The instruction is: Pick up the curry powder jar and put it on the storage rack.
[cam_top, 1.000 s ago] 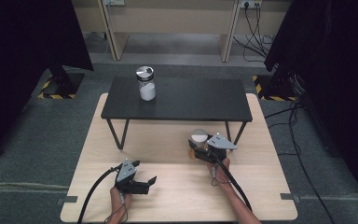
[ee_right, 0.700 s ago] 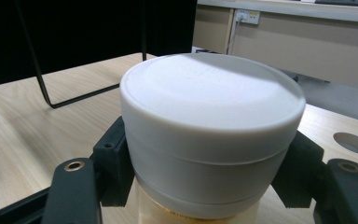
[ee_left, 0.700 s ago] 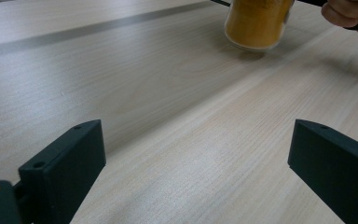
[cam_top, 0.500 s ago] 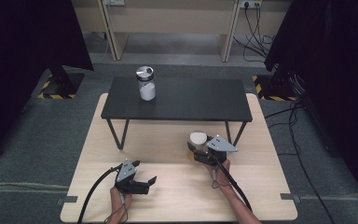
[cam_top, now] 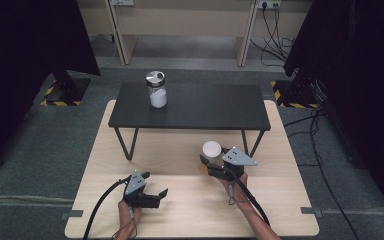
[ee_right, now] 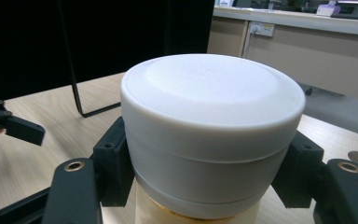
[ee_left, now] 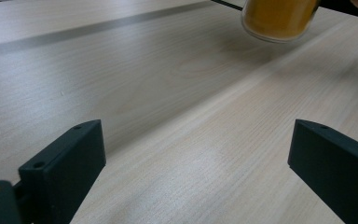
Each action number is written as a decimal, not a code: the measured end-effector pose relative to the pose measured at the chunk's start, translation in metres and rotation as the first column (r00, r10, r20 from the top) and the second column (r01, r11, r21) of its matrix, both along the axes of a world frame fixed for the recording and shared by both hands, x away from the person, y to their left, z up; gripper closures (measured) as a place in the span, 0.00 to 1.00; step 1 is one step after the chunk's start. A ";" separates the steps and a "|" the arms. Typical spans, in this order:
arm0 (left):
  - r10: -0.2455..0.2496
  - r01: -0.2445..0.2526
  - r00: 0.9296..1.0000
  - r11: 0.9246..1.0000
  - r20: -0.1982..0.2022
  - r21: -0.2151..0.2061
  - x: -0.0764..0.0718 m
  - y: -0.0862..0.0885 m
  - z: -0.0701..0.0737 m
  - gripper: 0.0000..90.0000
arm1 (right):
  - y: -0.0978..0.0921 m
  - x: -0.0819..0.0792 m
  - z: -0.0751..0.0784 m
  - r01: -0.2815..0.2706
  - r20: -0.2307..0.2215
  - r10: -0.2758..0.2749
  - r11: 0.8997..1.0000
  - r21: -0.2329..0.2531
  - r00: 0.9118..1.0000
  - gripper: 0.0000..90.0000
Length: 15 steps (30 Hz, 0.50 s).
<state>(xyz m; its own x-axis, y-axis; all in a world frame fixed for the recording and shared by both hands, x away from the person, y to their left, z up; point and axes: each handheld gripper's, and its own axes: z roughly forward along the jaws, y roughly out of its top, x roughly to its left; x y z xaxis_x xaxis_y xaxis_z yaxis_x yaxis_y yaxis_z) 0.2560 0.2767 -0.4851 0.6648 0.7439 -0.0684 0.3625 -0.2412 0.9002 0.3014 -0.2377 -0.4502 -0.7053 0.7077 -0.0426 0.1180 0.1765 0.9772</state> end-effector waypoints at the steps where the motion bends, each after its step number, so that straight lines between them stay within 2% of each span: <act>1: 0.000 0.000 1.000 1.000 0.000 0.000 0.000 0.000 0.000 0.04 | 0.000 -0.001 0.001 -0.003 0.001 0.003 1.000 0.000 1.000 0.39; 15: 0.000 0.000 1.000 1.000 0.001 0.000 0.000 0.000 0.000 0.04 | -0.001 -0.012 0.020 -0.061 0.041 0.061 0.998 0.018 0.997 0.39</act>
